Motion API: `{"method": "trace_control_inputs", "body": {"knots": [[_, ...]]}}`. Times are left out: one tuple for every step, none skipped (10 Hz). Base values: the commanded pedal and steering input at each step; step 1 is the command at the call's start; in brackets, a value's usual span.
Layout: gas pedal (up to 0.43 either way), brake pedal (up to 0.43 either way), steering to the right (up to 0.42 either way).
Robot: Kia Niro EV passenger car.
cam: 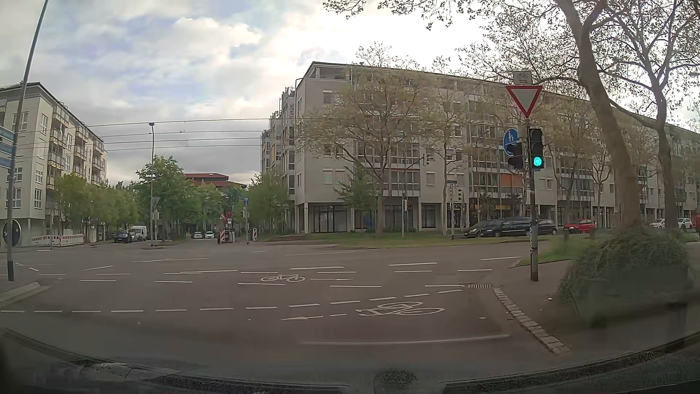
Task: Follow the waypoints while adhering to traffic rules and regulations
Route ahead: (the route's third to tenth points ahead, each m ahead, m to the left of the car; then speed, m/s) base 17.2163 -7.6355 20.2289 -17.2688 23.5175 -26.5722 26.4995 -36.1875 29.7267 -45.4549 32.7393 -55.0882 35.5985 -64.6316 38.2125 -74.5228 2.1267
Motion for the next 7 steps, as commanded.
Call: {"method": "trace_control_inputs", "body": {"knots": [[0.248, 0.0, 0.068], [0.248, 0.0, 0.068], [0.24, 0.0, 0.068], [0.228, 0.0, 0.068], [0.22, 0.0, 0.067], [0.22, 0.0, 0.064], [0.197, 0.0, 0.058]]}}
